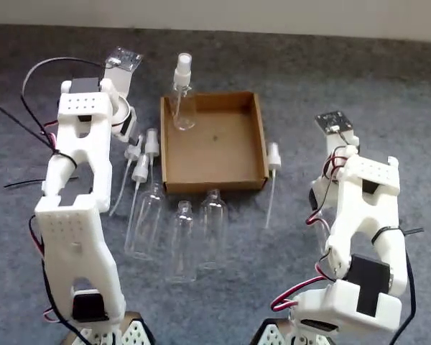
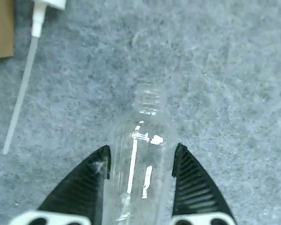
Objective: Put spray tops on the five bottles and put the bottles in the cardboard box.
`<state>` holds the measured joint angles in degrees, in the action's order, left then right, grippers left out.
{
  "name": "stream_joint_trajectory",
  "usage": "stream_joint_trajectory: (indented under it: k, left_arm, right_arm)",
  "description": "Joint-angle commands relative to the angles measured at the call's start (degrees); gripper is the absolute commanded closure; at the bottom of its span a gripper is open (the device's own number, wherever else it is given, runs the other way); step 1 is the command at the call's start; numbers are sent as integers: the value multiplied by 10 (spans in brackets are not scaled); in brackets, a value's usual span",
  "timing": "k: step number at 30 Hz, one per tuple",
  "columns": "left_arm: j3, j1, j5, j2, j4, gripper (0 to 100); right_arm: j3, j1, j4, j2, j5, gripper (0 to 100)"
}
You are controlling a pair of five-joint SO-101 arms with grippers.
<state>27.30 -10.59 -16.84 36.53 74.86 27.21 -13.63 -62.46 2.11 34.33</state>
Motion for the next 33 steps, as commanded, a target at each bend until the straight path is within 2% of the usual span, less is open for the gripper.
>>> stream_joint_trajectory:
  k: [1,5,12,17,21,28,33]
  left_arm:
    - [44,22,4,22,4,802]
    - [44,29,4,48,0,808]
    - [44,29,5,71,2,809]
    - [44,21,5,70,15,923]
    - [49,12,5,65,37,963]
    - [144,-36,6,7,138,966]
    - [194,-57,5,-42,201,966]
  right_arm:
    - [-17,-12,13,-2,7,957]
    - [-14,-9,23,-2,7,954]
    - [-15,-11,22,-2,7,885]
    - [-14,-11,22,-1,7,885]
    - [-17,-12,20,1,4,884]
    - [-42,-12,18,1,7,880]
    - [-57,-9,-9,-1,7,787]
